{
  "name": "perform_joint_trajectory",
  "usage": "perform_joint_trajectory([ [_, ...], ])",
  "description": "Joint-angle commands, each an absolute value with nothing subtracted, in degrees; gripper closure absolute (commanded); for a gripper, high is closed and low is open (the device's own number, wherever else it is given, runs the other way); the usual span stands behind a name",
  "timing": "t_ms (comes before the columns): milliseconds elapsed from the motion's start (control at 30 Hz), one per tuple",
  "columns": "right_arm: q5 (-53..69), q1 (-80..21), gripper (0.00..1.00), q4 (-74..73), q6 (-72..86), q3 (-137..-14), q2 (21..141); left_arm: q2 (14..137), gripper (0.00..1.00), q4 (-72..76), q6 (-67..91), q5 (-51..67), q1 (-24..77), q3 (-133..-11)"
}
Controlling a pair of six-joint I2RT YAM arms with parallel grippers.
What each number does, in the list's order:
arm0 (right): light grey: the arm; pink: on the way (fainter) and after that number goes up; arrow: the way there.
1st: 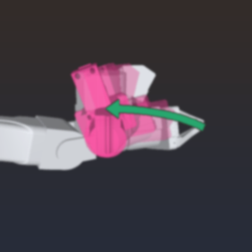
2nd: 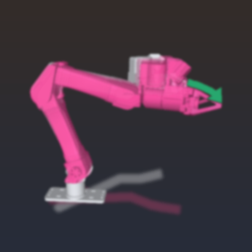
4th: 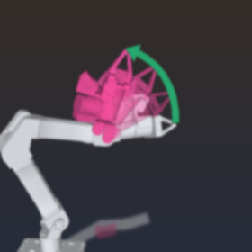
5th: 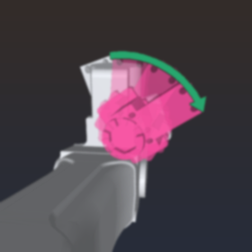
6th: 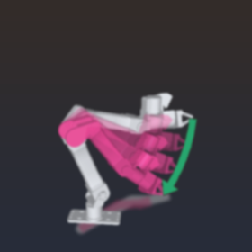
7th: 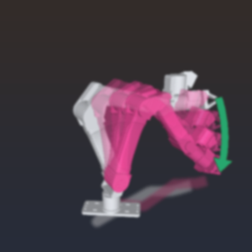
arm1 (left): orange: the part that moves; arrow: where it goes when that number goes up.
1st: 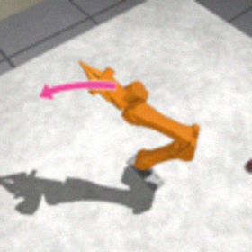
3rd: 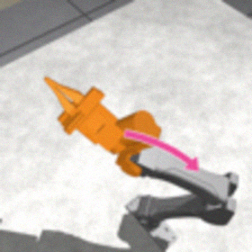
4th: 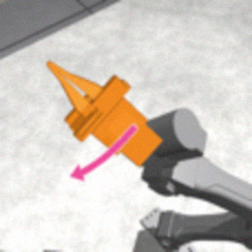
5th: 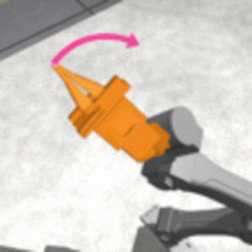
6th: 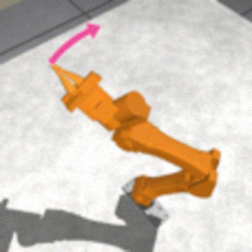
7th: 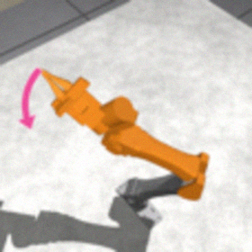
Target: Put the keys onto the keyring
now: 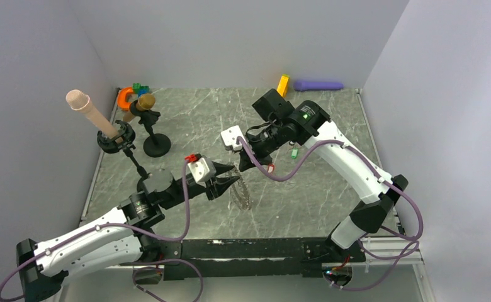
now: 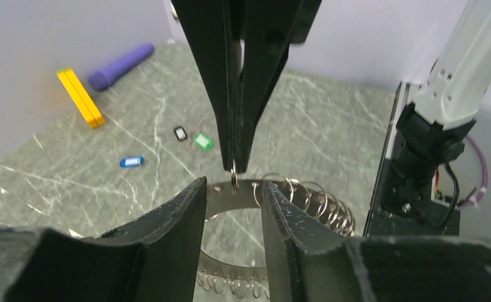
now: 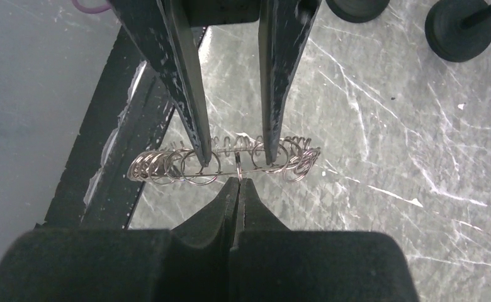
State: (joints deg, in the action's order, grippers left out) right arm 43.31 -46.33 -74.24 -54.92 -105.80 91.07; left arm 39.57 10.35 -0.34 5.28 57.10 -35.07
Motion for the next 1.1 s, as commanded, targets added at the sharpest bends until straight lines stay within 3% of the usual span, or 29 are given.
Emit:
perform_joint_trajectory([
  [0,42.6,-46.5,1.00,-74.6,-55.5,-108.4,90.8,40.9,0.58,9.2,-1.5,7.5,57.3,-37.6],
  [700,43.7,-47.3,1.00,-74.1,-55.4,-106.6,90.2,42.1,0.67,13.7,-0.5,6.7,57.3,-37.1],
  [867,43.9,-47.3,1.00,-74.0,-55.3,-106.3,90.2,43.1,0.76,13.8,-0.4,7.2,57.3,-37.4],
  [1000,44.1,-47.3,1.00,-74.1,-55.2,-106.3,90.0,43.4,1.00,12.9,-0.4,7.5,57.3,-37.8],
  [1067,44.3,-47.2,1.00,-74.3,-55.3,-106.1,90.1,43.2,1.00,13.2,-0.5,7.4,57.3,-37.5],
])
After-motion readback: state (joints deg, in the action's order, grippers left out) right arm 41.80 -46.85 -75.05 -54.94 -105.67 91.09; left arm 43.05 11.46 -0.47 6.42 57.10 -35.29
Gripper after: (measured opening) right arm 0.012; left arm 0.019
